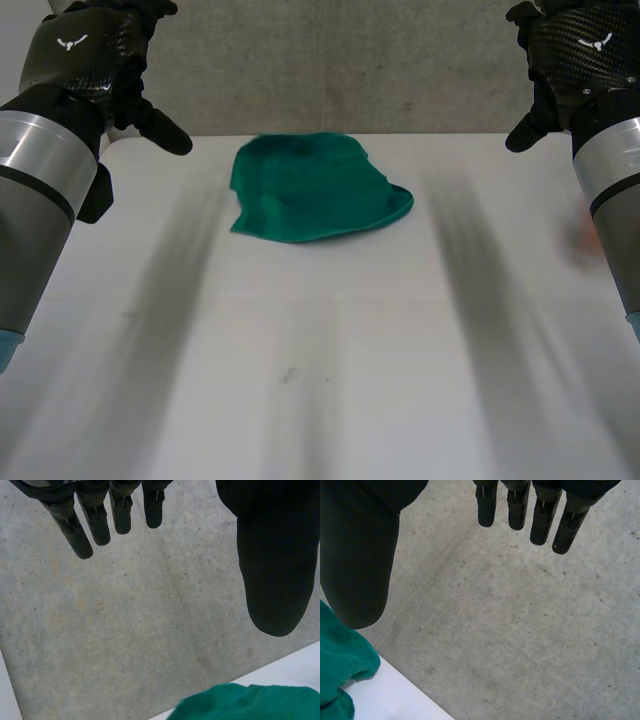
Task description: Fold the towel.
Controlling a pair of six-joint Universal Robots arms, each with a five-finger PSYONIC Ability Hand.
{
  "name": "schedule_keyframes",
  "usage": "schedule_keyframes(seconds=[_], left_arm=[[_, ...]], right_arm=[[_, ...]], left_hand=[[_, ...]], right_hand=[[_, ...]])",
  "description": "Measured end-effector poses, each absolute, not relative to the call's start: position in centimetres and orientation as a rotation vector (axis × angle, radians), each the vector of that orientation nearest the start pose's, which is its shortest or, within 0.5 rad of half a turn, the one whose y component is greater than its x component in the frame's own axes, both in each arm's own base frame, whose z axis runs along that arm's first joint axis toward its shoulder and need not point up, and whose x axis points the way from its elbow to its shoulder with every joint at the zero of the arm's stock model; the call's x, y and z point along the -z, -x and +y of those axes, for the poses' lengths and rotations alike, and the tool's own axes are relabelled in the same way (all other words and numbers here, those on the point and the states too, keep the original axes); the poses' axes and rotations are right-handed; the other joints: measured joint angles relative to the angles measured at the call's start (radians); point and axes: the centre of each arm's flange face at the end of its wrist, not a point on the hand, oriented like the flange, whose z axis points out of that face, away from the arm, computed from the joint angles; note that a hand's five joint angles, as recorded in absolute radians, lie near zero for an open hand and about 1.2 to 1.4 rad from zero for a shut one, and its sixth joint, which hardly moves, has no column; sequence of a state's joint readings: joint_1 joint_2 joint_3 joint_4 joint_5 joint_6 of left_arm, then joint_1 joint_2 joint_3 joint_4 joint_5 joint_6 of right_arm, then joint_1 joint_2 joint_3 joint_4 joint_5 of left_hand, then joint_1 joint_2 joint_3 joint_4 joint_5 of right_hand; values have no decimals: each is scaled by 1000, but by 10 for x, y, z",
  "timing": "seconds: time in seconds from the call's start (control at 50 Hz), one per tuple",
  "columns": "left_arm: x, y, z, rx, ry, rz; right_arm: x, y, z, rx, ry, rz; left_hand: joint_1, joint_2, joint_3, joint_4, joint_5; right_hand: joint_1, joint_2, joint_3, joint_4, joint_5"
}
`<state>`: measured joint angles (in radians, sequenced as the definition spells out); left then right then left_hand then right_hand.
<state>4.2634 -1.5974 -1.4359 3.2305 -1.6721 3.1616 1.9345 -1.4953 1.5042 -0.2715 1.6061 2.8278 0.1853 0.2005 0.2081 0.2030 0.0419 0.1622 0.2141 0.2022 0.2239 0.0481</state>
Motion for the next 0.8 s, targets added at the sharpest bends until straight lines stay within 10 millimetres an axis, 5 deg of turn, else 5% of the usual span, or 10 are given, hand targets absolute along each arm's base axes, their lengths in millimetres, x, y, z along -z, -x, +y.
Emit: schedule_keyframes(seconds=[0.38, 0.54, 0.64, 0.8], left_arm=[[-345, 254, -244, 2592, -394, 2178], [-335, 259, -247, 2559, -414, 2214], [-332, 262, -246, 2550, -427, 2229], [-329, 263, -246, 2544, -433, 2236]], right_arm=[[-318, -251, -272, 2375, 876, 1858], [-277, -268, -282, 2035, 1065, 2042], [-243, -291, -298, 1832, 1014, 2101], [-205, -319, -335, 1758, 907, 2029]], left_hand=[[0, 0, 0, 0, 0], [0, 0, 0, 0, 0], [0, 0, 0, 0, 0], [0, 0, 0, 0, 0]], right_hand=[[0, 0, 0, 0, 0], [0, 0, 0, 0, 0], [0, 0, 0, 0, 0], [0, 0, 0, 0, 0]])
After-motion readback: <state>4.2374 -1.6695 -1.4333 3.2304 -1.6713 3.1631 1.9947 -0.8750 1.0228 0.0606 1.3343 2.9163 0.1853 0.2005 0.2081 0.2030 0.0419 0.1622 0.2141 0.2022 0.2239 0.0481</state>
